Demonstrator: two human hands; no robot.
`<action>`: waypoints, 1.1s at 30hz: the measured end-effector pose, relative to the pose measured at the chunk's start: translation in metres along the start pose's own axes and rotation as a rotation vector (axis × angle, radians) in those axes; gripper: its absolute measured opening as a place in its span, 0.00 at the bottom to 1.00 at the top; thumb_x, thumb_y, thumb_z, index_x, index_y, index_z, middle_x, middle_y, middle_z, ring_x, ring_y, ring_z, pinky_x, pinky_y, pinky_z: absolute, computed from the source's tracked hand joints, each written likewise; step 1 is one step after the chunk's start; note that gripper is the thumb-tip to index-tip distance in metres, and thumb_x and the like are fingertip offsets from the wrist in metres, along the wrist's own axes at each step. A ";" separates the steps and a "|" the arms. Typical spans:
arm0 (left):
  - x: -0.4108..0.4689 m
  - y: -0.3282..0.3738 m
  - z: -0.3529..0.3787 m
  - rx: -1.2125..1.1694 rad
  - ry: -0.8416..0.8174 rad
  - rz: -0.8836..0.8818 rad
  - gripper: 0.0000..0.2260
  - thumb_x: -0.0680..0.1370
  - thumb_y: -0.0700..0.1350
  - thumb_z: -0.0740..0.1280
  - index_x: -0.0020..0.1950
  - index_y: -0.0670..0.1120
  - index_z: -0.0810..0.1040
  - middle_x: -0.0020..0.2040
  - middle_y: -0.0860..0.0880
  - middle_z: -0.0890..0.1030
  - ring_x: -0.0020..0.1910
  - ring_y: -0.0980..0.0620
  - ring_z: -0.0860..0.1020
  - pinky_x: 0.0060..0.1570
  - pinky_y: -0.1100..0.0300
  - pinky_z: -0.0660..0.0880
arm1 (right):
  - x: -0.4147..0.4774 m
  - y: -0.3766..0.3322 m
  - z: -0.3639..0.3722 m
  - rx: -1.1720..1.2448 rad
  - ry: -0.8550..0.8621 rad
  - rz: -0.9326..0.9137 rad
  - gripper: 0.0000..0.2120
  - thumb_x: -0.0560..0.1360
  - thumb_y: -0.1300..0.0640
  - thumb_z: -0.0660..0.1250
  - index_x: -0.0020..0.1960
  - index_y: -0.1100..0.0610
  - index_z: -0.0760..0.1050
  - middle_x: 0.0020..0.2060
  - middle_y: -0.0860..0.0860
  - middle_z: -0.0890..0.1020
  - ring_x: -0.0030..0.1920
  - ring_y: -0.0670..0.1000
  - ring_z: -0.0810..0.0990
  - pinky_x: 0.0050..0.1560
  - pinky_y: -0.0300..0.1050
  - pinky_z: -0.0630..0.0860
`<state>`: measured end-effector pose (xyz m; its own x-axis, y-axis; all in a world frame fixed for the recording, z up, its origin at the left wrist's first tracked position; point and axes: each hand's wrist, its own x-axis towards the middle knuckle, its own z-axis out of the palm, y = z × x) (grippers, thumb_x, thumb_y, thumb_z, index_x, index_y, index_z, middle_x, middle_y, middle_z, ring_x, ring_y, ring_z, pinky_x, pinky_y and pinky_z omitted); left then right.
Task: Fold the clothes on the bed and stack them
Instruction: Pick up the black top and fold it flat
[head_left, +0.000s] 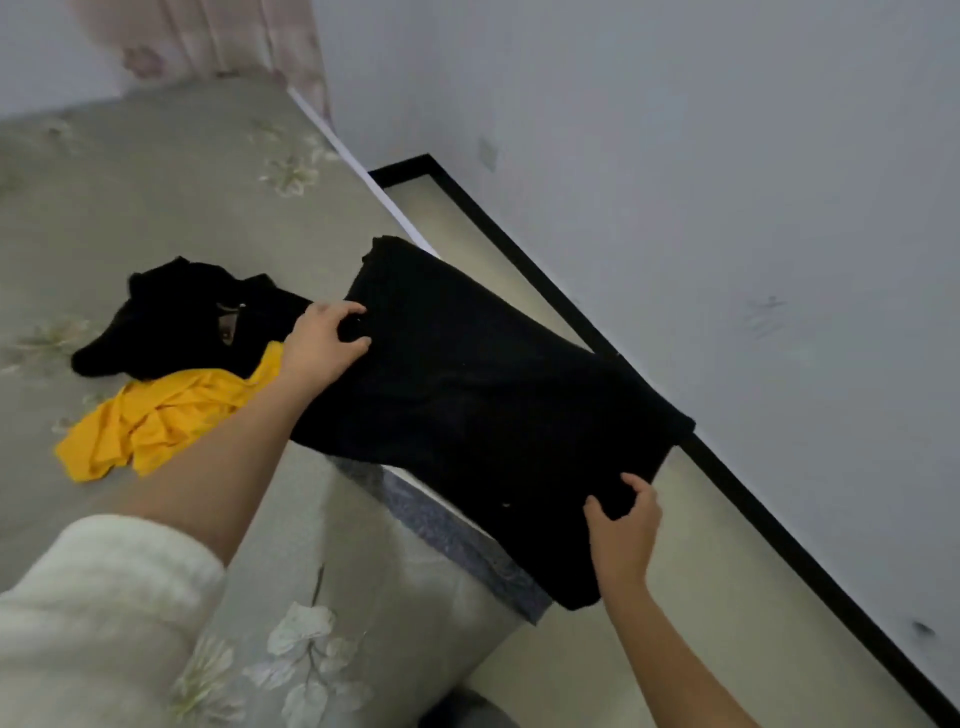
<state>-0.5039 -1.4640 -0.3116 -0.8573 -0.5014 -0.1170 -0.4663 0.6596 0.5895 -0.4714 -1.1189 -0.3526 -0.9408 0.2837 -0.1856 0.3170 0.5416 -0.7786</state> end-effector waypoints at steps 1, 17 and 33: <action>0.002 -0.004 0.018 0.069 -0.056 -0.027 0.19 0.74 0.47 0.68 0.65 0.48 0.73 0.64 0.40 0.71 0.63 0.40 0.70 0.63 0.49 0.68 | 0.004 0.013 0.003 -0.081 -0.036 0.045 0.23 0.72 0.62 0.68 0.65 0.60 0.67 0.63 0.58 0.68 0.62 0.53 0.68 0.64 0.47 0.67; -0.080 -0.085 0.007 0.009 -0.020 -0.357 0.19 0.78 0.48 0.63 0.67 0.43 0.70 0.66 0.39 0.71 0.66 0.40 0.68 0.63 0.50 0.66 | 0.026 -0.058 0.077 -0.583 -0.453 -0.368 0.28 0.76 0.50 0.64 0.73 0.52 0.60 0.74 0.57 0.57 0.74 0.57 0.54 0.70 0.54 0.59; -0.321 -0.195 -0.129 -0.132 0.548 -0.881 0.19 0.79 0.49 0.61 0.68 0.41 0.69 0.64 0.39 0.75 0.61 0.40 0.73 0.59 0.49 0.70 | -0.141 -0.185 0.187 -0.516 -0.910 -0.946 0.27 0.71 0.49 0.64 0.69 0.53 0.67 0.71 0.58 0.62 0.71 0.60 0.60 0.67 0.53 0.62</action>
<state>-0.1094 -1.5041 -0.2859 0.0066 -0.9821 -0.1883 -0.8223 -0.1125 0.5577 -0.4203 -1.4070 -0.2948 -0.5043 -0.8413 -0.1948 -0.6485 0.5179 -0.5580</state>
